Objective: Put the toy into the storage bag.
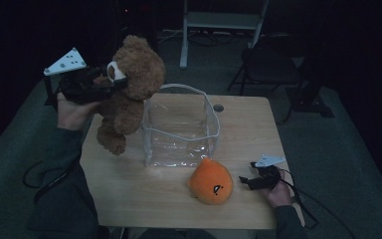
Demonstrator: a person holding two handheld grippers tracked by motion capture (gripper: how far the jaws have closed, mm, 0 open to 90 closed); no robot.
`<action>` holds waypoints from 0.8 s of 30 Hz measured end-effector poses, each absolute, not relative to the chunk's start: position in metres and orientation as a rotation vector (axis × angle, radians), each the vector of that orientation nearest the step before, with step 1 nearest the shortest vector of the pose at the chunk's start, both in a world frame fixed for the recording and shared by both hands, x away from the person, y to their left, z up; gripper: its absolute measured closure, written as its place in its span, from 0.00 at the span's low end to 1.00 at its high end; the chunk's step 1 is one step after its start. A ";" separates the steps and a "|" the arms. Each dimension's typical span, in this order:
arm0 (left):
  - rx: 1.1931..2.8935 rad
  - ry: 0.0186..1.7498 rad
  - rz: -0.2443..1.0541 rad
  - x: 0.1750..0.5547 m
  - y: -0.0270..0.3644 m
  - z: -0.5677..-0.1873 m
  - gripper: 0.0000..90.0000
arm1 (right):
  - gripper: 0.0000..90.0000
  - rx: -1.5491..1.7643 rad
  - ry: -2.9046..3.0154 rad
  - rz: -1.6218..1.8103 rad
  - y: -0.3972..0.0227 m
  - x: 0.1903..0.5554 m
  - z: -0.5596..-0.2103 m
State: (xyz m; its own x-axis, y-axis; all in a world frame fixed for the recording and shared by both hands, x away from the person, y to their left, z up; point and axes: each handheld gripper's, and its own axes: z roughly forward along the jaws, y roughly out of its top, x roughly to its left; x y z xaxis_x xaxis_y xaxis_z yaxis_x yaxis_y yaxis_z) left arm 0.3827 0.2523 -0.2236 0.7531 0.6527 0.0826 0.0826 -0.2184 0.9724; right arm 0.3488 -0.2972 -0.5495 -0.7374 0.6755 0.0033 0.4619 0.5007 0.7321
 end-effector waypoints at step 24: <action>1.736 0.577 0.572 0.398 0.242 -0.208 0.47 | 0.19 0.963 2.460 1.074 -0.297 0.349 -0.550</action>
